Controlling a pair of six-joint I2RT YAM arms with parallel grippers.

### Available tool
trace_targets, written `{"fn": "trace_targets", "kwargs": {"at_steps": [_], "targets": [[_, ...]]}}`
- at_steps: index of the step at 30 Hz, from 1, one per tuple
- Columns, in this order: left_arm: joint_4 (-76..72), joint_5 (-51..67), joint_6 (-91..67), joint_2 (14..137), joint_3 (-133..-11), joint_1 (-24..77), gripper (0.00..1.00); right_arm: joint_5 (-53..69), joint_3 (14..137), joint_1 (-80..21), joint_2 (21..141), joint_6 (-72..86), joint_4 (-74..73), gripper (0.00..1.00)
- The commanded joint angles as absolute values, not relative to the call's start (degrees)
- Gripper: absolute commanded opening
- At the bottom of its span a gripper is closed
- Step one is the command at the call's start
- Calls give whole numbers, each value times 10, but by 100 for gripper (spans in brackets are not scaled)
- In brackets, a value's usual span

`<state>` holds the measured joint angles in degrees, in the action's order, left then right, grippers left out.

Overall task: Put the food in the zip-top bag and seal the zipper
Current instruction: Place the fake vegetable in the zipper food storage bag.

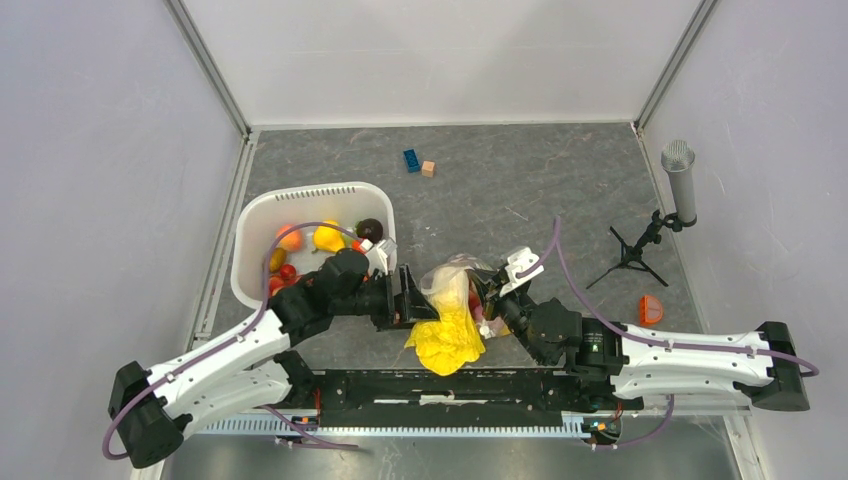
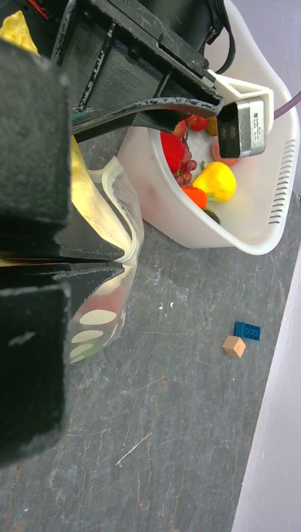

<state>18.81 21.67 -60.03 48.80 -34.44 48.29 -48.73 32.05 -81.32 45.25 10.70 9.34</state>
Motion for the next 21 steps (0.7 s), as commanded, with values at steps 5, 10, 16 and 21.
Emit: {"fn": "trace_targets", "kwargs": {"at_steps": [5,10,16,21], "targets": [[151,255,-590,504,-345,495,78,-491,332,-813,444,117,119,1],[118,254,-612,499,-335,503,44,-492,329,-813,449,120,119,1],[116,239,-626,483,-353,504,9,-496,326,-814,452,121,120,1],[77,196,-676,466,-377,503,2,-490,324,-813,458,119,114,1]]}}
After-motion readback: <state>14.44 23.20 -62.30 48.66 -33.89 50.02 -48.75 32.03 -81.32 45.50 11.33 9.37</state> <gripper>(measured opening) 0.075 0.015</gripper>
